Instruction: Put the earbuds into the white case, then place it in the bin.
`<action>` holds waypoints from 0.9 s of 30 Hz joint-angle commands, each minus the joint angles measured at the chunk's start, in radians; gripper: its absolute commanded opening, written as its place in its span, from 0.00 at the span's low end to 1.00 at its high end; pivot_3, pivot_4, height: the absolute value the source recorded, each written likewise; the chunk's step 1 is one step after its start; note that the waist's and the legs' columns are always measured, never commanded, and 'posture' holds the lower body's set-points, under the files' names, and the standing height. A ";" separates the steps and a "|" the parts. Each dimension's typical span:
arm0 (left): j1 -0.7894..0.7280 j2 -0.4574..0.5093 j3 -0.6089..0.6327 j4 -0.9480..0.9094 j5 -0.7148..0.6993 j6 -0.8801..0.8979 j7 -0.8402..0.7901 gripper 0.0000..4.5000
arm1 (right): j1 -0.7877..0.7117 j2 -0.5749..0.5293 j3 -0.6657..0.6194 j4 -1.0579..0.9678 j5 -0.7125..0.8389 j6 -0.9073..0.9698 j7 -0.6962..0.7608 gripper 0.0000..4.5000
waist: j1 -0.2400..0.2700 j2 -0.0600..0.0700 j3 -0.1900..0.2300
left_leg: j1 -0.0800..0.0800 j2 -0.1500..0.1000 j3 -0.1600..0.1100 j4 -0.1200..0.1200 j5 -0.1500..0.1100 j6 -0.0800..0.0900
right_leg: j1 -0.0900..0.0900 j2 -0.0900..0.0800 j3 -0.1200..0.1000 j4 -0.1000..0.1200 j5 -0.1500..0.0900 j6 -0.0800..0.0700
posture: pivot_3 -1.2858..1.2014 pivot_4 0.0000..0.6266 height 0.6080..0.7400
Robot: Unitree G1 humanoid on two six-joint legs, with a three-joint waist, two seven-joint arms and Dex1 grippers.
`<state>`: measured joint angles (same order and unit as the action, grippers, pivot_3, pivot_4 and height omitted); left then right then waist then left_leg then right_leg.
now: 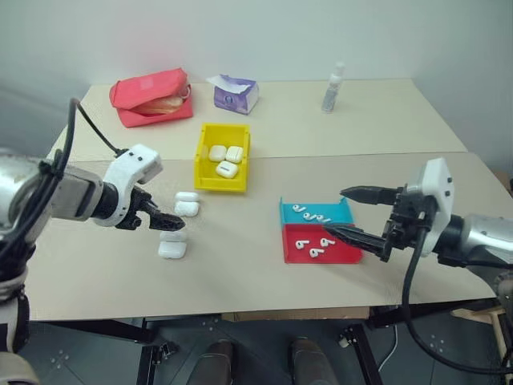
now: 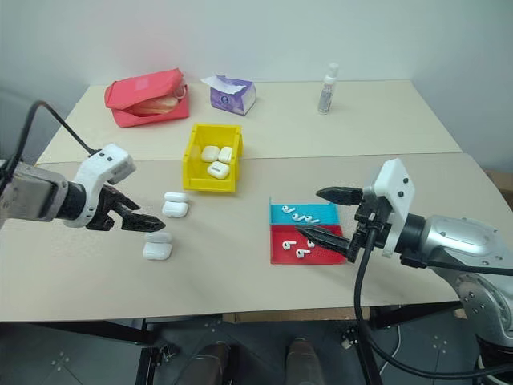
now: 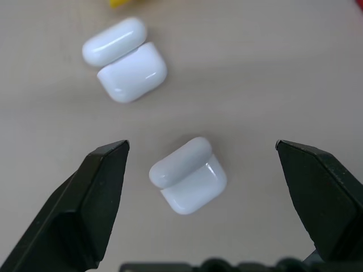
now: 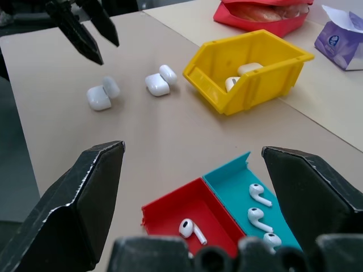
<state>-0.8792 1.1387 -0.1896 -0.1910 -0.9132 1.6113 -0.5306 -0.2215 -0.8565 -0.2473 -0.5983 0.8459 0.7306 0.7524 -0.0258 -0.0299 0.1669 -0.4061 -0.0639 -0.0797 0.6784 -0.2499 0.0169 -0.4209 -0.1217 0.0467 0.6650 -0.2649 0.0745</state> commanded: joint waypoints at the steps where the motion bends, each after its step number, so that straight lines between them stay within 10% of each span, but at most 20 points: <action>1: -0.065 0.052 -0.060 0.044 -0.147 0.003 0.131 1.00 | -0.011 0.033 0.018 -0.032 -0.011 -0.025 -0.029 1.00 | 0.002 0.000 0.000 | 0.000 0.000 0.000 0.000 0.000 0.000 | 0.000 0.000 0.000 0.000 0.000 0.000 | 0.52 0.24 1.00; 16: -0.264 0.095 -0.484 0.416 -1.024 -0.032 0.888 1.00 | 0.032 0.136 0.069 -0.092 -0.051 -0.041 -0.096 1.00 | 0.009 0.000 0.000 | 0.000 -0.002 0.000 0.001 0.002 -0.004 | -0.002 -0.002 0.002 0.001 0.000 0.000 | 0.52 0.24 1.00; 27: -0.209 0.049 -0.498 0.355 -1.059 -0.090 1.052 1.00 | 0.057 0.132 0.078 -0.129 -0.033 -0.032 -0.093 1.00 | 0.008 0.000 0.000 | 0.001 -0.004 0.000 0.001 0.003 -0.005 | -0.002 -0.002 0.003 0.000 0.000 0.000 | 0.52 0.24 1.00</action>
<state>-1.0892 1.1778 -0.6904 0.1851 -1.9632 1.5360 0.4836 -0.1638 -0.7152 -0.1655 -0.6892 0.8020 0.7183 0.6492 -0.0182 -0.0299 0.1668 -0.4047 -0.0676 -0.0799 0.6789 -0.2472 0.0124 -0.4228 -0.1240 0.0499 0.6646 -0.2649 0.0745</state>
